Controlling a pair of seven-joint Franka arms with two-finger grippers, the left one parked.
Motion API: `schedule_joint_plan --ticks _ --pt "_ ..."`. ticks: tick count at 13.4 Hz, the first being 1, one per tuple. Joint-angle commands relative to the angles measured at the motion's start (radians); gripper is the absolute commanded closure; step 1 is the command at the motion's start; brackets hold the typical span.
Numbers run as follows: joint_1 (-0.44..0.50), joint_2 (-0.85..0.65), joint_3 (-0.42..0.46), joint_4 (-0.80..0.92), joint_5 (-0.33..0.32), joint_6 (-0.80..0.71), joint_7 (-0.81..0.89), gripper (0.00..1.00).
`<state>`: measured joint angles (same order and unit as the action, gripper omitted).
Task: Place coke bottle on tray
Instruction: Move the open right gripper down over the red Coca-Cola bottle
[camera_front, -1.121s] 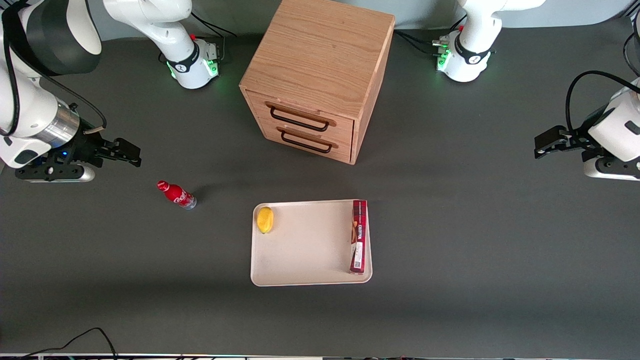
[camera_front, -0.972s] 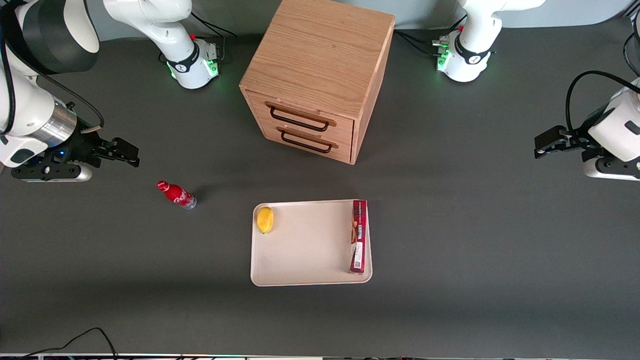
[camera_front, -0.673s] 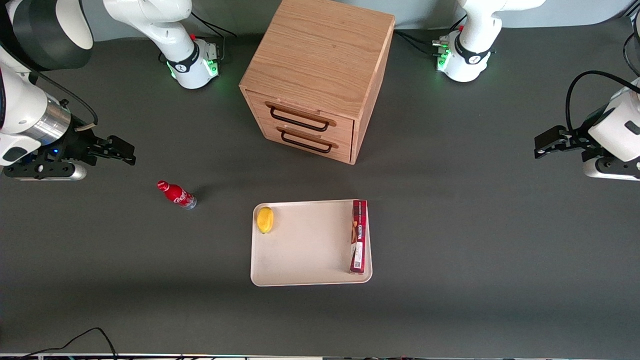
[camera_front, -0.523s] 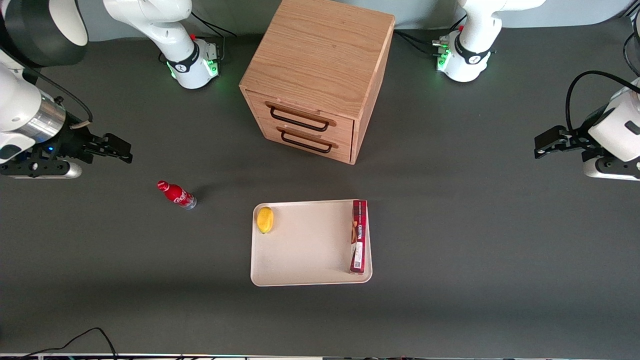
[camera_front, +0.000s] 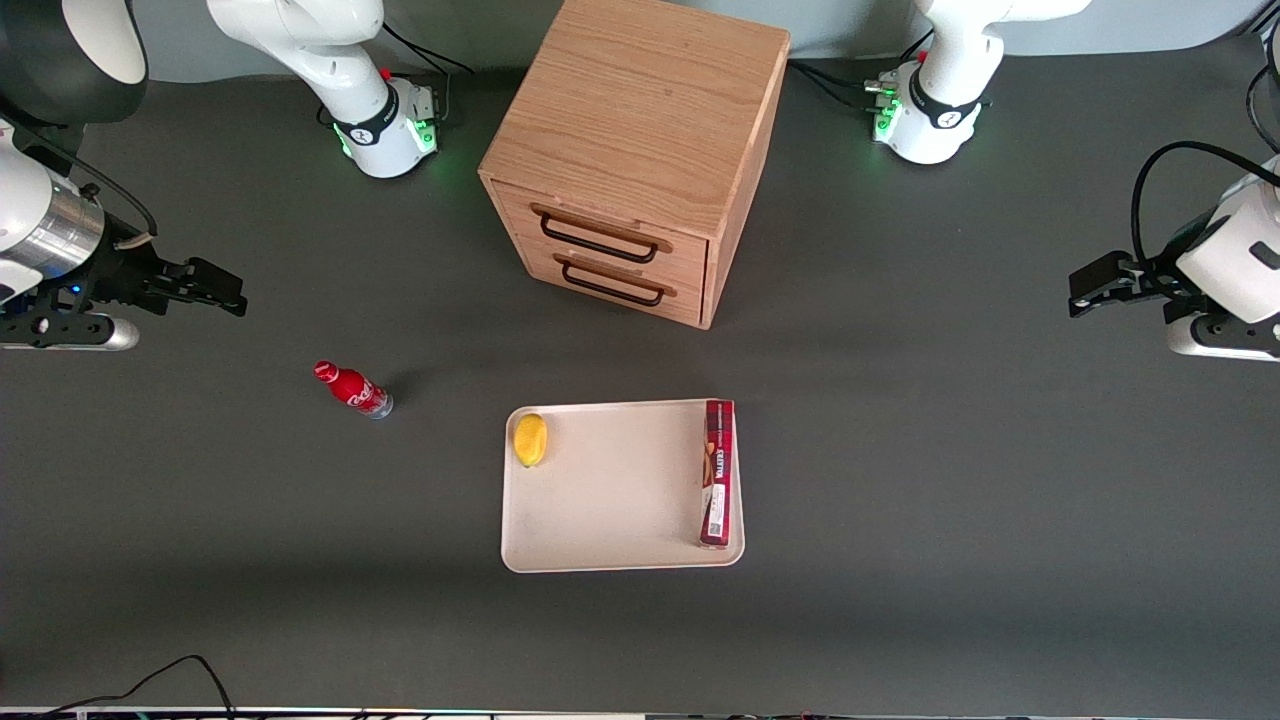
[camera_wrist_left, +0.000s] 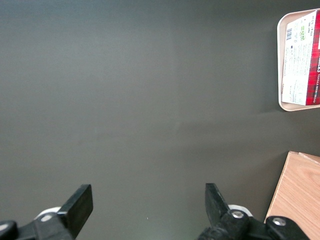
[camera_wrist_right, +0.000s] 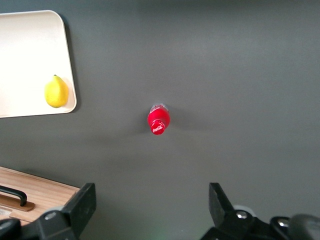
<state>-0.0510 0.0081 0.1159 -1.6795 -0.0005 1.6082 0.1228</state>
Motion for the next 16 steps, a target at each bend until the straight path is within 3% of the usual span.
schedule_joint_plan --ticks 1,9,16 --pt "-0.009 0.032 0.008 -0.05 0.02 0.05 -0.025 0.0" --pt "-0.004 0.036 0.01 -0.394 0.011 0.487 -0.045 0.01" --pt "-0.003 0.082 0.014 -0.513 -0.023 0.682 -0.046 0.04"
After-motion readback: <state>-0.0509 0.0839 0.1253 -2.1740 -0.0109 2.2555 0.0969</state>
